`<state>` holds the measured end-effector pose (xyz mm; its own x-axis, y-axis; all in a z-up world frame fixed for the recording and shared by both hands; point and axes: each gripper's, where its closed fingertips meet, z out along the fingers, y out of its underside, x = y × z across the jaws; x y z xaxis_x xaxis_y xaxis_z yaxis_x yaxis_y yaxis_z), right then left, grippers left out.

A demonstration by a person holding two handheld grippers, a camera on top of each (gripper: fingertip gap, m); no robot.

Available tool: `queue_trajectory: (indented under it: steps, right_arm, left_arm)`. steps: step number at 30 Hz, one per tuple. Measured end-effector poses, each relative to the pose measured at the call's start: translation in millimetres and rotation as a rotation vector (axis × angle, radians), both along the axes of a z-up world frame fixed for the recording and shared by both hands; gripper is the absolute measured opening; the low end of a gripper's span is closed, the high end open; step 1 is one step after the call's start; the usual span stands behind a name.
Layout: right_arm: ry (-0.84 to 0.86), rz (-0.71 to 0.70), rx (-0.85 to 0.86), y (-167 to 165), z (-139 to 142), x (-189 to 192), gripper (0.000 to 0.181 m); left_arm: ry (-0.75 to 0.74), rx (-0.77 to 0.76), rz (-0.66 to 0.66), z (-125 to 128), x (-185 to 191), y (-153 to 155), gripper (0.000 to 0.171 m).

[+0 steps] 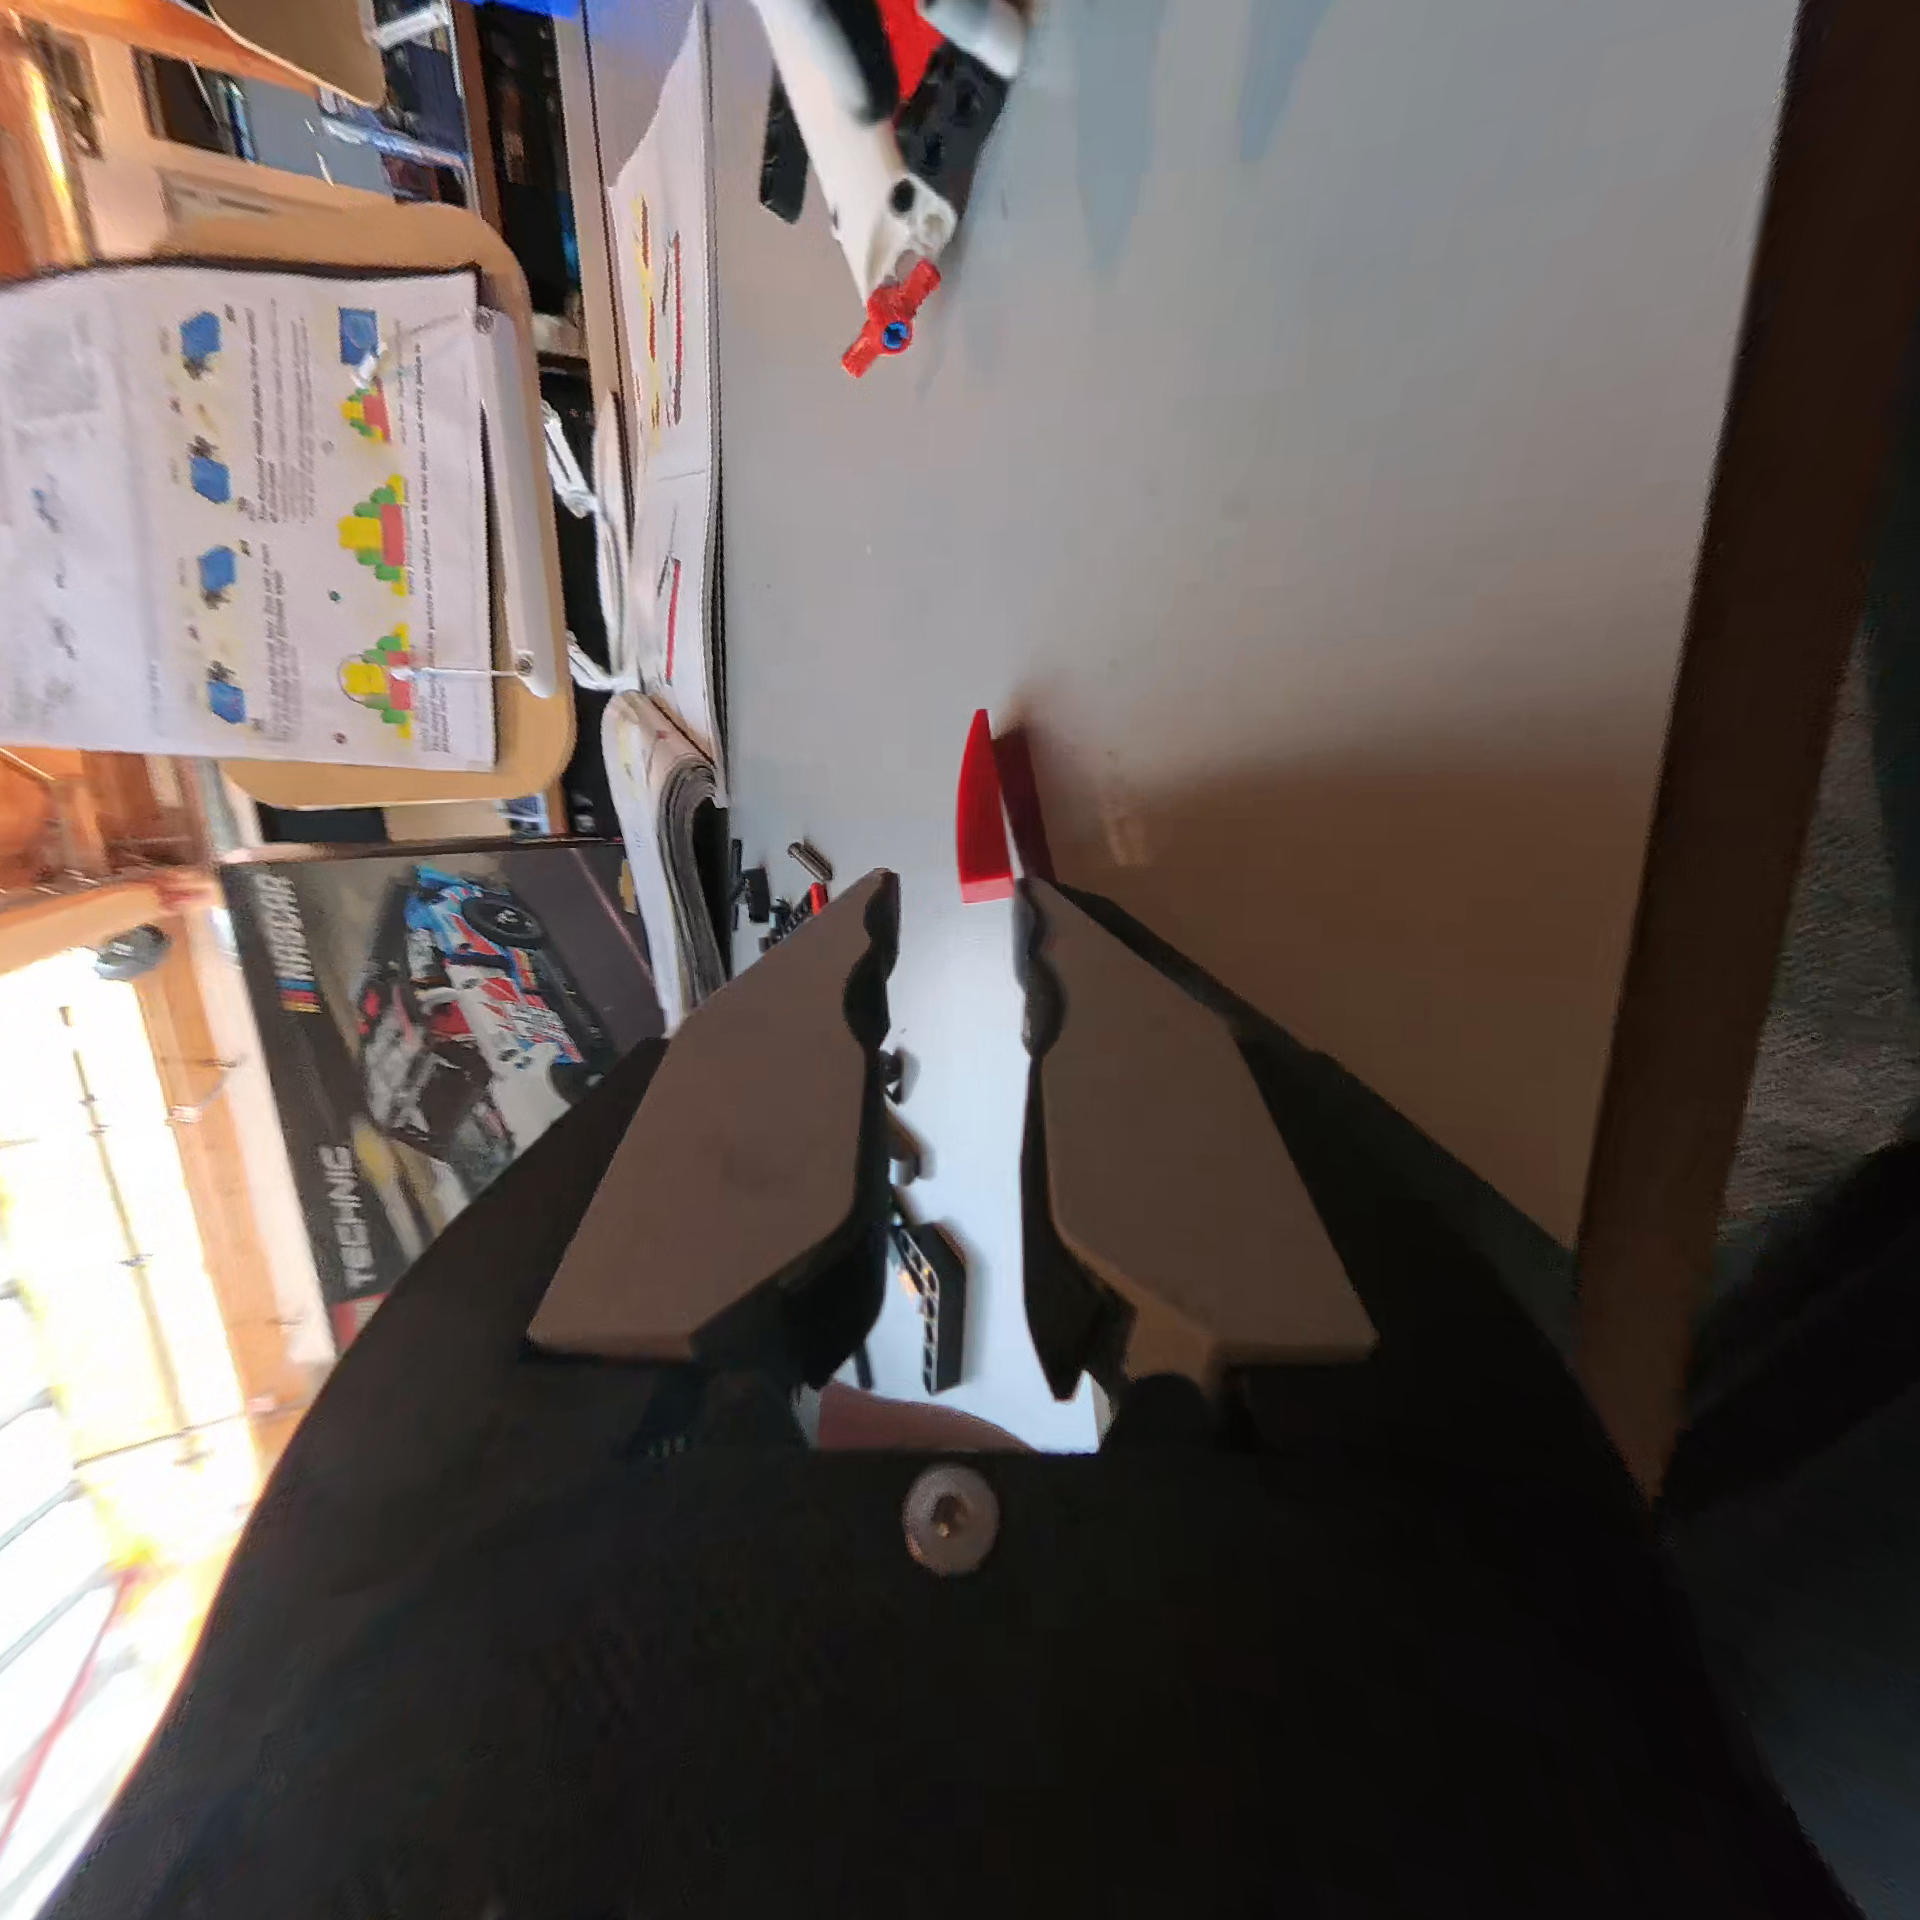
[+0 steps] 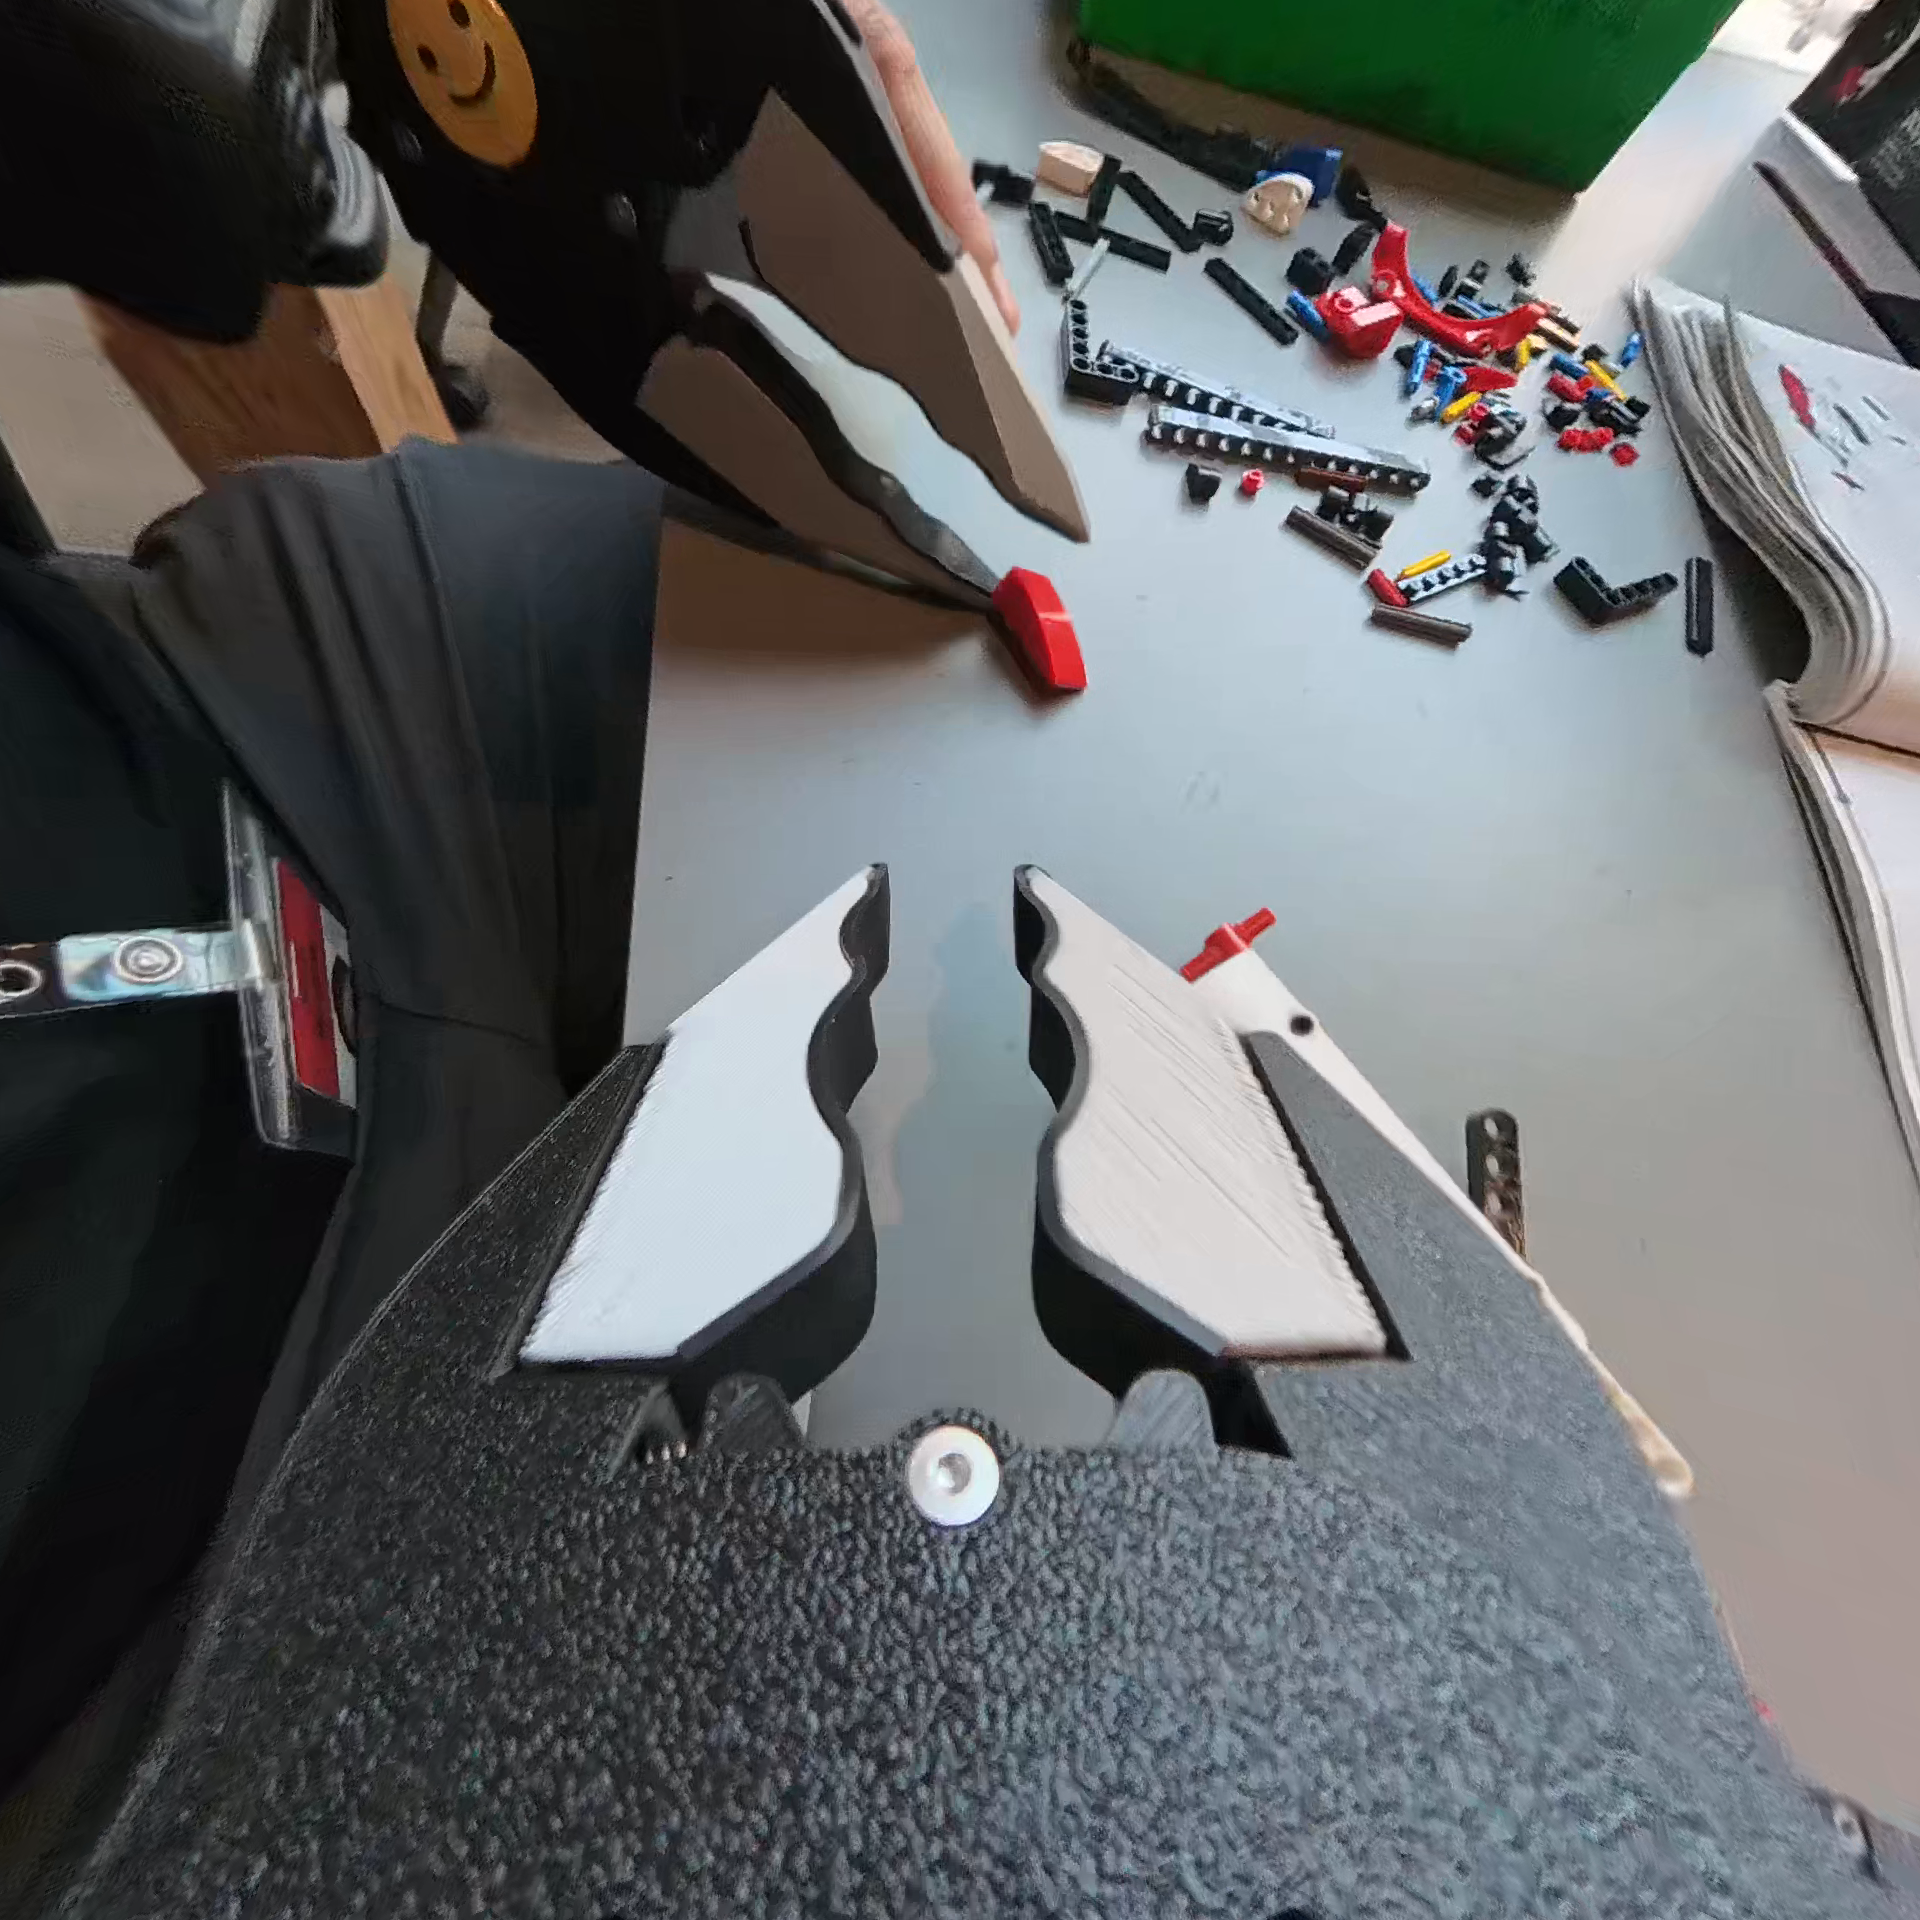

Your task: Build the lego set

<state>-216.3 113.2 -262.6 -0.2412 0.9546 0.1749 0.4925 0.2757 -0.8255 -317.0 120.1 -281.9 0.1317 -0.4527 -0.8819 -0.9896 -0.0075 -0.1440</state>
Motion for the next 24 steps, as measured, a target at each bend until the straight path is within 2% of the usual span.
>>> queue_trajectory:
  steps: [3, 5, 8, 14, 19, 24]
  right_arm:
    - [0.031, -0.05, -0.019, -1, 7, 18, 0.023]
    - [0.041, -0.097, -0.026, 3, 7, 33, 0.024]
    - [0.043, -0.147, -0.055, 5, 4, 58, 0.027]
    - [0.09, -0.192, -0.074, 17, 11, 83, 0.028]
    - [0.084, -0.169, -0.105, 16, 10, 84, 0.035]
    - [0.129, -0.184, -0.084, 19, 16, 87, 0.042]
  left_arm:
    - [-0.124, -0.047, 0.031, 8, -2, -8, 0.04]
    - [-0.237, -0.107, 0.069, 9, -4, -15, 0.045]
    - [-0.408, -0.148, 0.099, 13, -3, -22, 0.064]
    - [-0.823, -0.151, 0.212, 28, -1, -7, 0.076]
    - [-0.922, -0.129, 0.215, 38, 4, 7, 0.076]
    - [-0.964, -0.266, 0.216, 27, 9, 12, 0.075]
